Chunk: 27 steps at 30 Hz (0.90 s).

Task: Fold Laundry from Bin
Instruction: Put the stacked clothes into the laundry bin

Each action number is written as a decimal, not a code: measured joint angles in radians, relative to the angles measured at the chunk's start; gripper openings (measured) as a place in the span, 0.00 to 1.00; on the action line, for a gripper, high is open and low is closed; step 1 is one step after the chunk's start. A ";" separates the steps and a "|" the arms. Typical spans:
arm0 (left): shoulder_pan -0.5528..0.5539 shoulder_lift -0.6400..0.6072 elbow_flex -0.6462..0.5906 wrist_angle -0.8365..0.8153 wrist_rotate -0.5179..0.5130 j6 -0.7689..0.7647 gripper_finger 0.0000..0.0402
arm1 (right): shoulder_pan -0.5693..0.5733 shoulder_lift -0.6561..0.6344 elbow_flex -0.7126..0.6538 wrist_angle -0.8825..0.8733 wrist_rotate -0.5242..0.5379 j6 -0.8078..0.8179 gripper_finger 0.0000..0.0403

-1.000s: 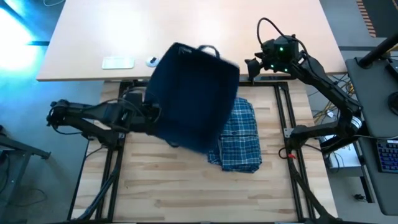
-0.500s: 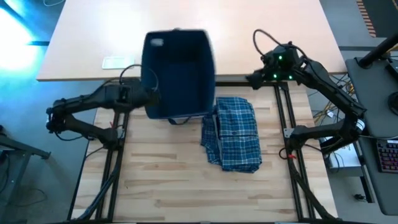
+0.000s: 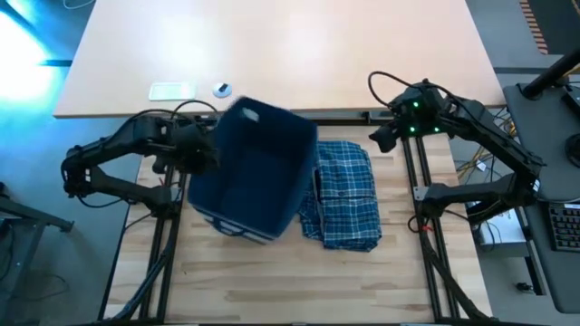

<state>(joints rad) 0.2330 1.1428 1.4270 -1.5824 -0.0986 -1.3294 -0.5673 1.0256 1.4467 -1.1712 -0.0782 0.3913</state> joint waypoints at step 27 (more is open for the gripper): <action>-0.085 0.026 0.460 0.077 -0.258 0.252 0.70 | 0.034 -0.048 -0.185 0.031 -0.005 -0.281 0.72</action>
<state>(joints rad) 0.1479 1.1688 1.8870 -1.5053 -0.3570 -1.0775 -0.5331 0.9773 1.2614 -1.1401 -0.0827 0.1105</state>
